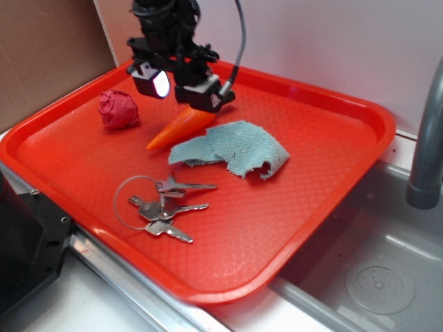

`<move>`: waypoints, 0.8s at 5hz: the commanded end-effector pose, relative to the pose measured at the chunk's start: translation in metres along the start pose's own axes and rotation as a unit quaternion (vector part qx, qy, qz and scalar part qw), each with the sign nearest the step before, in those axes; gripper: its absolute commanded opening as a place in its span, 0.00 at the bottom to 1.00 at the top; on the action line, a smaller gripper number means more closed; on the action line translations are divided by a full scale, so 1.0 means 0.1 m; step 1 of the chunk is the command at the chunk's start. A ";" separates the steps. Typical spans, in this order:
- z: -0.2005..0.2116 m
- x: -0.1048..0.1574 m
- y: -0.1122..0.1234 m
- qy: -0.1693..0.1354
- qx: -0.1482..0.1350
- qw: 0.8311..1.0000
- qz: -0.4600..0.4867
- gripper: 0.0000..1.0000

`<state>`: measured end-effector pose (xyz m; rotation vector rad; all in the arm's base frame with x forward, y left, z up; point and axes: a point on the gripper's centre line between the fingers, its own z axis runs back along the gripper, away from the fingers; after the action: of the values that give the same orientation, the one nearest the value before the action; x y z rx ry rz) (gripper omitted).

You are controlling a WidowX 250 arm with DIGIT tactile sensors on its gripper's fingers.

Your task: Grab the carrot.

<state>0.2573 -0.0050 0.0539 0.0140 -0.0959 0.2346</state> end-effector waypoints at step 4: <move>0.05 0.16 -0.06 0.008 0.006 1.000 0.003 0.00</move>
<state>0.2622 -0.0093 0.0425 0.0341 0.0047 0.2275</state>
